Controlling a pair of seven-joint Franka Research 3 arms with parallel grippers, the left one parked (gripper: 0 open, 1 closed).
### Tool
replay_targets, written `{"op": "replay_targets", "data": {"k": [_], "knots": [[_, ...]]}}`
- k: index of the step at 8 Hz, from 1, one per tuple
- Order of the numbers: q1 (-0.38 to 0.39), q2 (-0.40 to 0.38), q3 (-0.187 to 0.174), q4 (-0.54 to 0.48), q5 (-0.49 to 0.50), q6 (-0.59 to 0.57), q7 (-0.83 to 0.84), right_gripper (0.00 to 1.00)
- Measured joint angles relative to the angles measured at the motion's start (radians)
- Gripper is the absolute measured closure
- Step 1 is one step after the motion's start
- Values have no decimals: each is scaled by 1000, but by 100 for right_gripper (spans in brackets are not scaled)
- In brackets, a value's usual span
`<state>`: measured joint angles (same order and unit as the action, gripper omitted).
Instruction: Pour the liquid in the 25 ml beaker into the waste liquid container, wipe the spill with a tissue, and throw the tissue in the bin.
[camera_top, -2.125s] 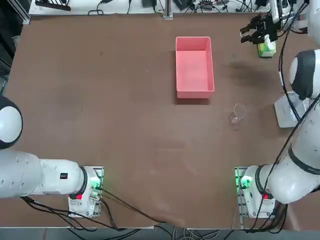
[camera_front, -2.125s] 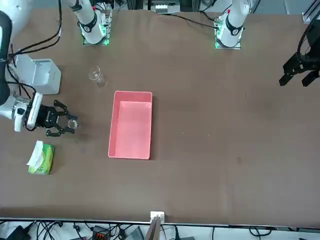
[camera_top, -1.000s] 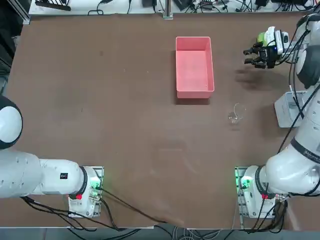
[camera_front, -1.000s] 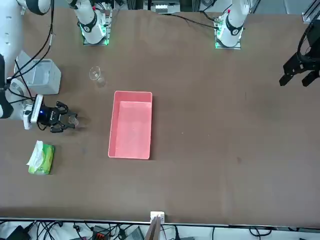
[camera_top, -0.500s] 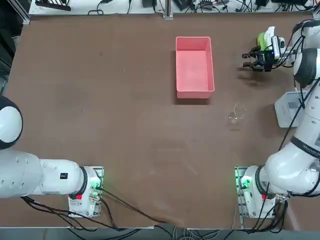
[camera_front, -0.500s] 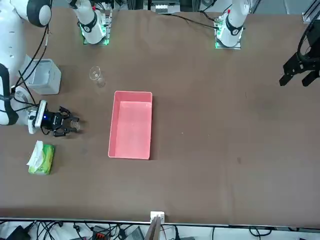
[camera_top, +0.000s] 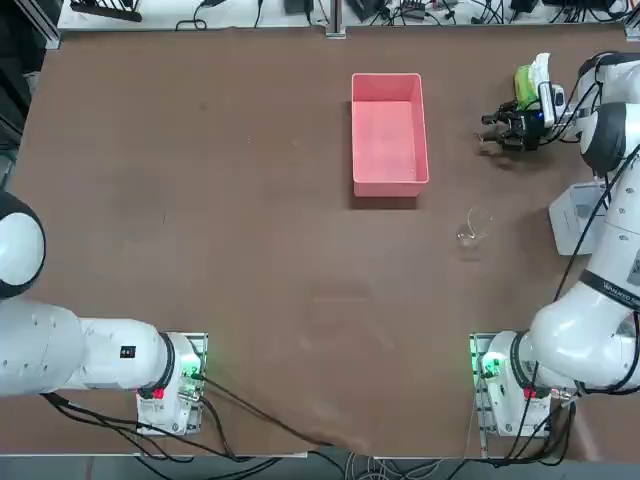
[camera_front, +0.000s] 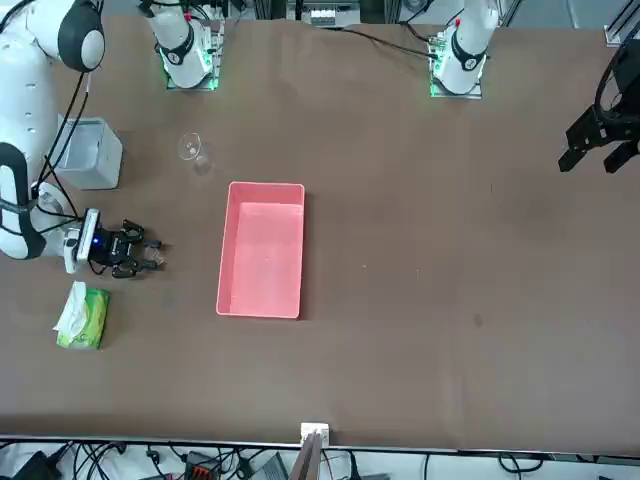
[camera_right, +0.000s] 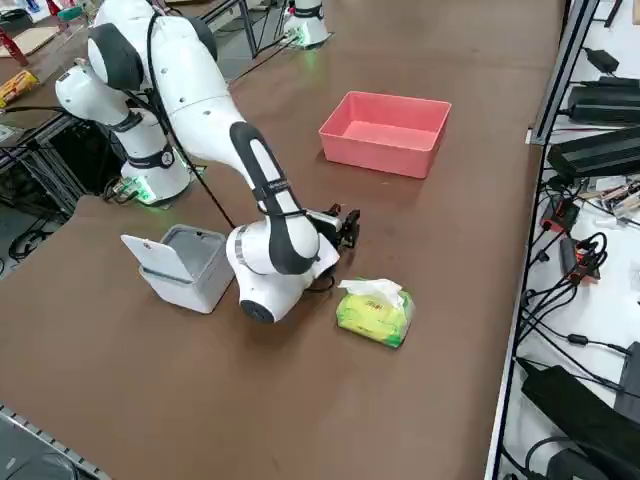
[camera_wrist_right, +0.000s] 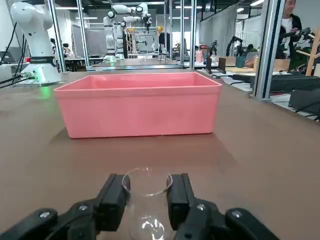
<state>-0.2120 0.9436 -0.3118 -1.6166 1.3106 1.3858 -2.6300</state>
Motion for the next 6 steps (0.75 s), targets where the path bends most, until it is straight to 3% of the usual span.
{"op": "replay_targets", "data": {"k": [6], "knots": [[-9, 48, 8, 49, 0, -1, -18, 47]]}}
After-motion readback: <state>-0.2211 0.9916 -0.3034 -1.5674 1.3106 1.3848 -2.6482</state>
